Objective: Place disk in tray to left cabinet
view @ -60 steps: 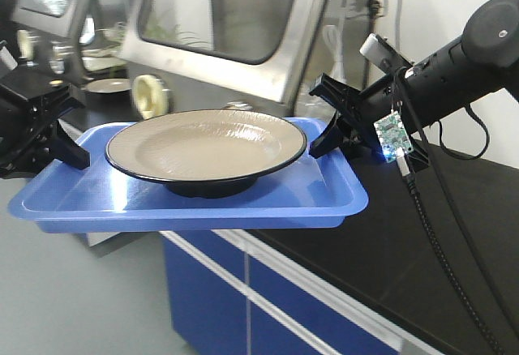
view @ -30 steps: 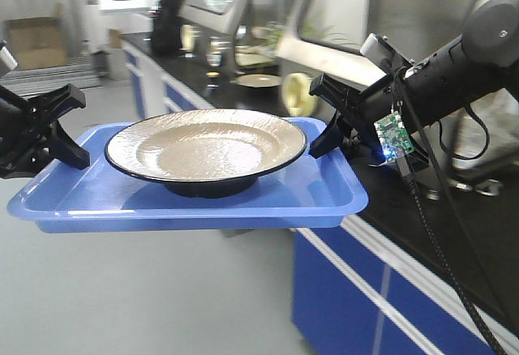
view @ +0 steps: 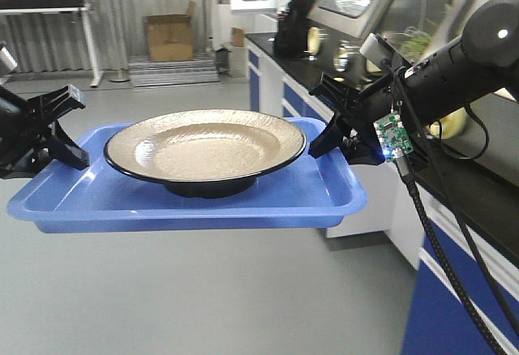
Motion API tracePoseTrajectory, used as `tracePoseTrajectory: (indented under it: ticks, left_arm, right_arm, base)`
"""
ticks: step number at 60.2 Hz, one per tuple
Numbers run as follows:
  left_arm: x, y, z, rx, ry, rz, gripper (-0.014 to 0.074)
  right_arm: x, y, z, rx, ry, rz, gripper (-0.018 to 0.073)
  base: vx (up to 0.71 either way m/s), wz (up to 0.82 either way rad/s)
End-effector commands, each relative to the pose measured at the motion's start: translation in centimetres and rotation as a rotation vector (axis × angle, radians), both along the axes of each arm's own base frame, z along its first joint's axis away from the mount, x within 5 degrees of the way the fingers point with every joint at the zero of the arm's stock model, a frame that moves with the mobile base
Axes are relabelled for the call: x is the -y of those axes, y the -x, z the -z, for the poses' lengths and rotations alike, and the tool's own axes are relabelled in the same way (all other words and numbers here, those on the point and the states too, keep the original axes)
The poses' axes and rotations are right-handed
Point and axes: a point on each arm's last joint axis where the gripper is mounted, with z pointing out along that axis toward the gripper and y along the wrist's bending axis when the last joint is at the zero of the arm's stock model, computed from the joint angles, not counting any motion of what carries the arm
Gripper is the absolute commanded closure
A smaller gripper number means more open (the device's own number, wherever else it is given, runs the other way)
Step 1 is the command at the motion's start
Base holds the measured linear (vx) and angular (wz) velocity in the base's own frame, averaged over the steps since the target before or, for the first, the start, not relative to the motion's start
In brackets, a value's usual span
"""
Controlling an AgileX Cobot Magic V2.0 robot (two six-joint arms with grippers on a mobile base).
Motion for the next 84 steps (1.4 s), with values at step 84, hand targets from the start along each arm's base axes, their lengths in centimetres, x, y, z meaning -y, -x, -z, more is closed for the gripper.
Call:
tracePoseTrajectory:
  ticks: [84]
  left_arm:
    - [1.23, 1.79, -3.25, 0.112, 0.115, 0.029, 0.0599]
  right_arm:
    - [-0.79, 2.47, -3.65, 0.086, -0.101, -0.062, 0.0561]
  base:
    - [0.35, 0.14]
